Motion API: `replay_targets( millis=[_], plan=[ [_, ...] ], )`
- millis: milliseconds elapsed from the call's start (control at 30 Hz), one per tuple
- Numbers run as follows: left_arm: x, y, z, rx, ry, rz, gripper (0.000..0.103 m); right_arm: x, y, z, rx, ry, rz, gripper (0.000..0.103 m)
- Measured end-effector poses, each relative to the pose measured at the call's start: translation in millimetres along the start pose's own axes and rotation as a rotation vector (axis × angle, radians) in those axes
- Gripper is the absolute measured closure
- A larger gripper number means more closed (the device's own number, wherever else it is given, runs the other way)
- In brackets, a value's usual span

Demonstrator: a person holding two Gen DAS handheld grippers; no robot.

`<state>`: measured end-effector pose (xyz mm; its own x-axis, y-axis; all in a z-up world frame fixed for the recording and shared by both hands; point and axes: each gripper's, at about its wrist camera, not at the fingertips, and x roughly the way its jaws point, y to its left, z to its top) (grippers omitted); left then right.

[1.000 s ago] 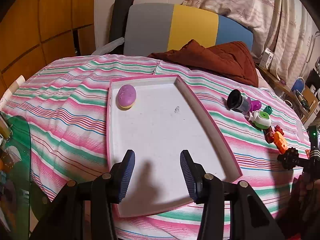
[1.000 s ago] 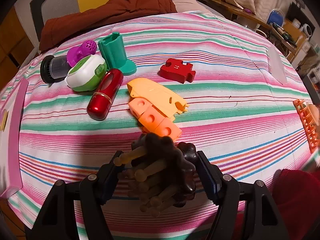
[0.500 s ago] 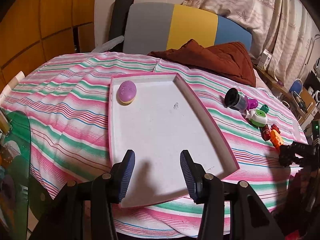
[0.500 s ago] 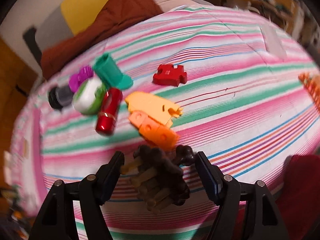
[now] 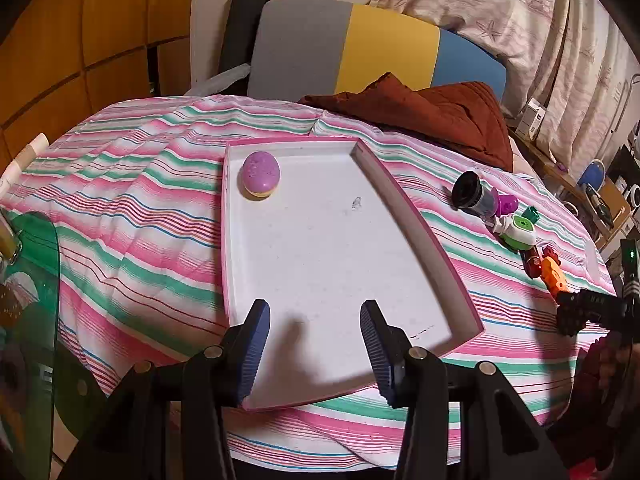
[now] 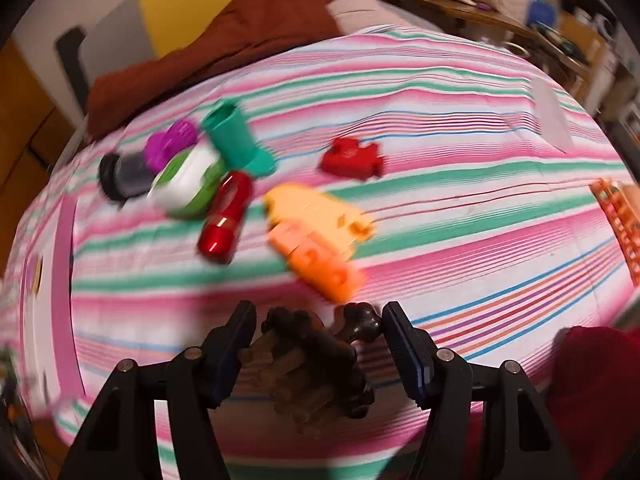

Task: Organize rigid objects
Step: 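Carry the brown spiky ball with the right tool toward the tray, then lower the spiky ball into the tray beside the soap, open right tool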

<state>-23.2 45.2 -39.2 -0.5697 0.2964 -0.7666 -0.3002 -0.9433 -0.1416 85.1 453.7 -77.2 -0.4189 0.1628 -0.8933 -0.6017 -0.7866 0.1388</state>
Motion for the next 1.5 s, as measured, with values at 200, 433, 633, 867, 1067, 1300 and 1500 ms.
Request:
replay_targets(
  millis=[200, 433, 633, 867, 1067, 1300, 1500],
  plan=[
    [-1, 3, -2, -0.004, 0.001, 0.007, 0.055, 1, -3, -9, 0.036, -0.002, 0.031, 0.044],
    [-4, 15, -2, -0.031, -0.008, 0.037, 0.055, -8, 11, -22, -0.046, -0.010, 0.027, 0.044],
    [-7, 28, -4, -0.054, -0.007, 0.059, 0.056, -18, 50, -24, -0.120, -0.033, 0.089, 0.044],
    [-8, 42, -5, -0.082, -0.009, 0.087, 0.056, -28, 101, -10, -0.242, -0.075, 0.191, 0.044],
    [-12, 52, -4, -0.104, -0.017, 0.095, 0.055, -36, 172, -5, -0.379, -0.081, 0.316, 0.044],
    [-16, 66, -4, -0.126, -0.022, 0.119, 0.056, -22, 276, -12, -0.581, -0.032, 0.439, 0.044],
    [-17, 80, -5, -0.154, -0.022, 0.141, 0.056, 6, 346, -21, -0.665, 0.026, 0.450, 0.044]
  ],
)
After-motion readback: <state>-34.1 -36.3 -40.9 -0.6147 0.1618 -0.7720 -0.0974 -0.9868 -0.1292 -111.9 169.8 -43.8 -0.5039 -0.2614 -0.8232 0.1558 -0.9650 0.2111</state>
